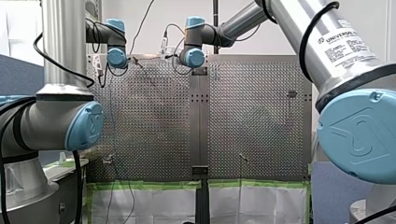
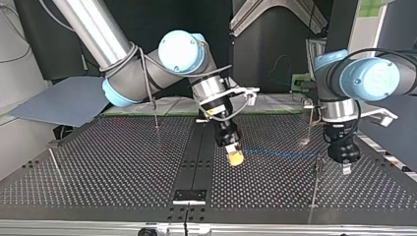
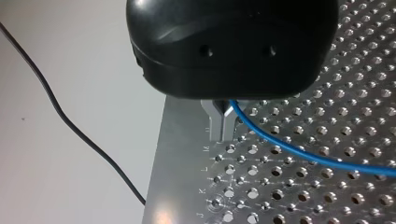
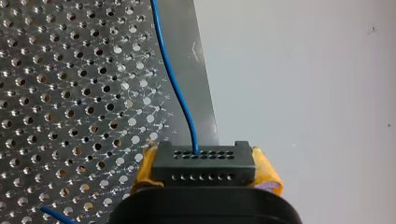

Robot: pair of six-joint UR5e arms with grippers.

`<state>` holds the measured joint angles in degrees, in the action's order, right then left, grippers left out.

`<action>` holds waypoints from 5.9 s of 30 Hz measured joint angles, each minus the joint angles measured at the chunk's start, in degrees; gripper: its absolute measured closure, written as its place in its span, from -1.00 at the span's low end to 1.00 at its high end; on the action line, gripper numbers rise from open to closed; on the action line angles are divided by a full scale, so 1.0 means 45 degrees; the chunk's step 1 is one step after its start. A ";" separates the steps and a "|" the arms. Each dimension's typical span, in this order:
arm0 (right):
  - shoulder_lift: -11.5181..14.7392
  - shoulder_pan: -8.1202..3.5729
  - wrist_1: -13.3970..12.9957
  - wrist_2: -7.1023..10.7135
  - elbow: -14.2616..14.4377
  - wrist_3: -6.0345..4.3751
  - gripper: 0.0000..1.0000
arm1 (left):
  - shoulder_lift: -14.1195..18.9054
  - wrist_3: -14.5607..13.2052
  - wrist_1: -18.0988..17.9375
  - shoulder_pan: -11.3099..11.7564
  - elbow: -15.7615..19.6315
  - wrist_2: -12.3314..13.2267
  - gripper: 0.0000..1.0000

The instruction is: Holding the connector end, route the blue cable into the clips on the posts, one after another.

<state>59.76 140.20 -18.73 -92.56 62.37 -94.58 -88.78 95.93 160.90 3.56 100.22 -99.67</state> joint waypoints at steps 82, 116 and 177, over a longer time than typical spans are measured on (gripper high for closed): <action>-0.1037 -0.2009 0.0168 0.0996 -0.1072 -0.0138 1.00 | -0.1880 0.2592 -0.0565 0.1156 -0.1475 0.1347 -0.97; -0.1060 -0.2362 0.0296 0.1160 -0.1072 -0.0361 1.00 | 0.1057 0.3513 0.2645 0.0605 0.1291 0.1847 -0.97; -0.1546 -0.2476 0.0476 0.1192 -0.1072 -0.0408 1.00 | 0.2303 -0.0352 0.3173 -0.0912 0.1262 0.0490 -0.97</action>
<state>52.80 129.06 -16.58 -87.19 57.55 -96.42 -78.41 94.35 175.18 -0.55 105.90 -97.47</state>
